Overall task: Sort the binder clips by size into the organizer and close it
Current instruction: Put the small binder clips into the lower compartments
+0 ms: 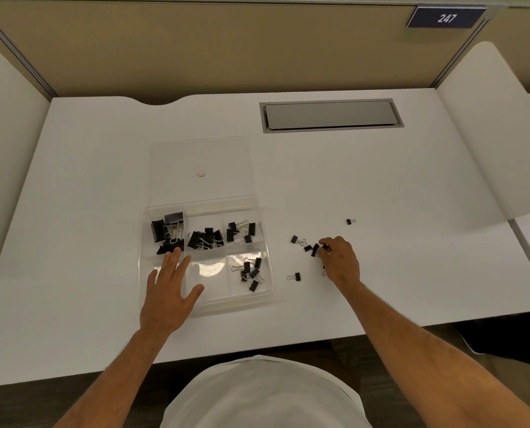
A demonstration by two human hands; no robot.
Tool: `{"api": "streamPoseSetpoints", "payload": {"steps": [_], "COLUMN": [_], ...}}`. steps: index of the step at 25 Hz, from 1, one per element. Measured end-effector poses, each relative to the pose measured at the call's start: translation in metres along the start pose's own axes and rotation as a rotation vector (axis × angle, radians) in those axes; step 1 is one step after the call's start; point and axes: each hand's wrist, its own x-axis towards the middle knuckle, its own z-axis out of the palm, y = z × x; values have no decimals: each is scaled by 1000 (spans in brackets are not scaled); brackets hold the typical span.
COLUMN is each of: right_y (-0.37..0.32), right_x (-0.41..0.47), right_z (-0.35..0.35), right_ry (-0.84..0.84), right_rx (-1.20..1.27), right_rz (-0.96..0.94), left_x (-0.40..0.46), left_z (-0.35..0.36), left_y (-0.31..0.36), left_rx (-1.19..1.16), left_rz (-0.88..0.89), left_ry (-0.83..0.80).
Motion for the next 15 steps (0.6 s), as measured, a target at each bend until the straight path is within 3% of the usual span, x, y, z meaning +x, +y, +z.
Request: {"api": "streamPoseSetpoints", "payload": {"steps": [6,15], "right_y": [-9,1], "right_x": [8,0], "right_z": [6,0], "right_ry": [-26,-34], "right_rx": [-173,-162], "right_rz": [-26,-27], "left_x": [0,-1], "left_z": [0,-1], "left_y": [1,2], "left_rx": [-3,-6], "left_rz": [-3,-3], "left_ry": [2,12]}}
